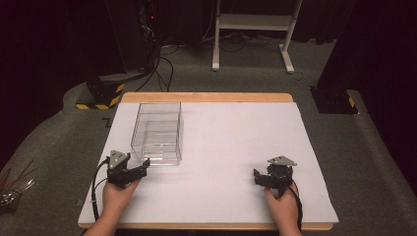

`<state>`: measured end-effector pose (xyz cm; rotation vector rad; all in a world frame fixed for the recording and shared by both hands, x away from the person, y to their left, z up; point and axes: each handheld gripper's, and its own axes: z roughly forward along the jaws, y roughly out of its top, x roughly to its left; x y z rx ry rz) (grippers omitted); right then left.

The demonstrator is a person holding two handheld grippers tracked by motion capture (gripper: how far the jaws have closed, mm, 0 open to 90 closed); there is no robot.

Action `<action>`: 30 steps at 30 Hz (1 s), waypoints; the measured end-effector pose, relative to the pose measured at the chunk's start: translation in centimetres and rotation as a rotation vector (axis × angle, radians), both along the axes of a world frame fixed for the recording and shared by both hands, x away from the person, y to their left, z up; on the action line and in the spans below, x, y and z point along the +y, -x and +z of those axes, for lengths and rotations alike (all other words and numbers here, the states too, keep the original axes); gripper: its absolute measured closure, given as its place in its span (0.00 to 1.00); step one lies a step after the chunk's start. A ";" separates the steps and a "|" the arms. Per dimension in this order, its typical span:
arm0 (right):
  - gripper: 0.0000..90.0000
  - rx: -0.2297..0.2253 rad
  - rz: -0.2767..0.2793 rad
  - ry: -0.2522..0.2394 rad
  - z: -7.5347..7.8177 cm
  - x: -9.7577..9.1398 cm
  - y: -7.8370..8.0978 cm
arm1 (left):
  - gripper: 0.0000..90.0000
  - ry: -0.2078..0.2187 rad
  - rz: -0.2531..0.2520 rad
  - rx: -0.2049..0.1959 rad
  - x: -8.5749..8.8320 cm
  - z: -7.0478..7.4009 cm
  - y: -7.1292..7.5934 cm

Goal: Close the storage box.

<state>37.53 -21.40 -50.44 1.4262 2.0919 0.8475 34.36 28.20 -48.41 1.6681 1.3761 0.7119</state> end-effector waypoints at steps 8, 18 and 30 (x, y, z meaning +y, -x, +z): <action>0.16 0.000 0.000 0.001 0.0 0.0 0.0 | 0.24 0.023 0.007 -0.008 0.2 0.1 -0.7; 0.16 0.001 -0.001 0.001 0.0 0.0 0.0 | 0.27 0.043 0.031 -0.019 0.4 -0.3 -1.5; 0.16 0.001 0.000 0.001 0.0 0.0 0.0 | 0.31 0.068 0.054 -0.017 1.0 -0.7 -2.5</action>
